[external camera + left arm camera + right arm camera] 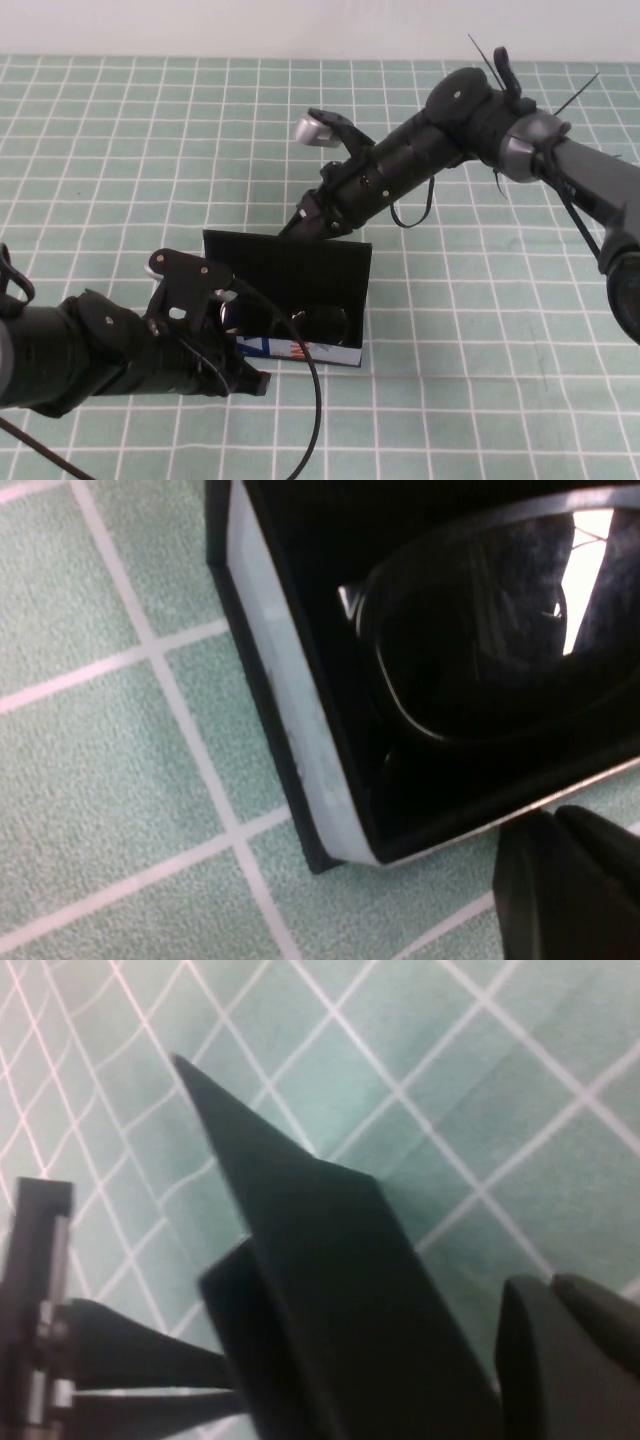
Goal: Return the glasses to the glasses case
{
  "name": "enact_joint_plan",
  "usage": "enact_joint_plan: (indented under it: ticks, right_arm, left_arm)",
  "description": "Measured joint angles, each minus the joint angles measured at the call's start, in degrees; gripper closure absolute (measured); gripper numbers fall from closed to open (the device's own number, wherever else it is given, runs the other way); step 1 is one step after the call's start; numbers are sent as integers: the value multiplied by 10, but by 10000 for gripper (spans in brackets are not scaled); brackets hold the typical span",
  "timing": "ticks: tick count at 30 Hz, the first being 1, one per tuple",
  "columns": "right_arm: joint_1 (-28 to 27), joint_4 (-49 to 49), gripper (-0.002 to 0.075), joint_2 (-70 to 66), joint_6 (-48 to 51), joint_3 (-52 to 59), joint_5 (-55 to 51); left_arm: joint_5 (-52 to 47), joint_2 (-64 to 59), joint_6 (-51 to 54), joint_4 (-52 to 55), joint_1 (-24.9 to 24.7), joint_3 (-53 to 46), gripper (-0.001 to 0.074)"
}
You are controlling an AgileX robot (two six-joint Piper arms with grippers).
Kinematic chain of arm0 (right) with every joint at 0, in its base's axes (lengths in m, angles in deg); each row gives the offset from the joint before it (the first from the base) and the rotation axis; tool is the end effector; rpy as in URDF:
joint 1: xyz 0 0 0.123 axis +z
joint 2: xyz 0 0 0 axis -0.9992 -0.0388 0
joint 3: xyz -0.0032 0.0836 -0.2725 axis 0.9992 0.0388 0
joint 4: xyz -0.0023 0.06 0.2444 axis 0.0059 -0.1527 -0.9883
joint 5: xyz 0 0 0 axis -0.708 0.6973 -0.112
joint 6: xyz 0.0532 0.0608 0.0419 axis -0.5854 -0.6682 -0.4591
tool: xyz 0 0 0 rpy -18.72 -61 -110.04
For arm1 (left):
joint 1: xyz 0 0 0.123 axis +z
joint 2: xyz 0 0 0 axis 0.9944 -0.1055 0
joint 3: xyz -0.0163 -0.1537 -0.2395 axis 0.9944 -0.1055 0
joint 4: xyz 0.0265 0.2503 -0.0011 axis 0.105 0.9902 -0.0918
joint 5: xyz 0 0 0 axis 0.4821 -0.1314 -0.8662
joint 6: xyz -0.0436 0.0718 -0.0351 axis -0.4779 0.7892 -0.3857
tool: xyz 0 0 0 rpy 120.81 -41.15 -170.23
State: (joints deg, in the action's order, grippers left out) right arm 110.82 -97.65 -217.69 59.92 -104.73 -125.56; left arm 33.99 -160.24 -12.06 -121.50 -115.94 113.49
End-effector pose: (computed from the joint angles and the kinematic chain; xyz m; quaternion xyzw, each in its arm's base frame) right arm 0.4338 0.2559 0.1871 -0.3812 0.8285 0.3919 0.1215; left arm 0.2400 -0.1597 0.1423 0.2167 0.9276 -0.1421 0.2690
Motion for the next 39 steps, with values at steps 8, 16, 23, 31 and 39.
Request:
enact_joint_plan:
  ticks: [8,16,23,31,39]
  right_arm:
    - [24,28,737,51,-26,47,-1]
    - [48,58,738,83,-27,163,-1]
    - [48,67,739,87,-2,154,1]
    - [41,85,739,150,2,59,-2]
    - [37,111,739,272,3,28,-13]
  left_arm:
    - [2,0,0,0,0,0,736]
    - [2,-1,0,0,0,0,736]
    - [-1,2,5,7,0,0,736]
    - [-156,122,149,51,0,0,736]
    - [-362,327,134,243,0,0,736]
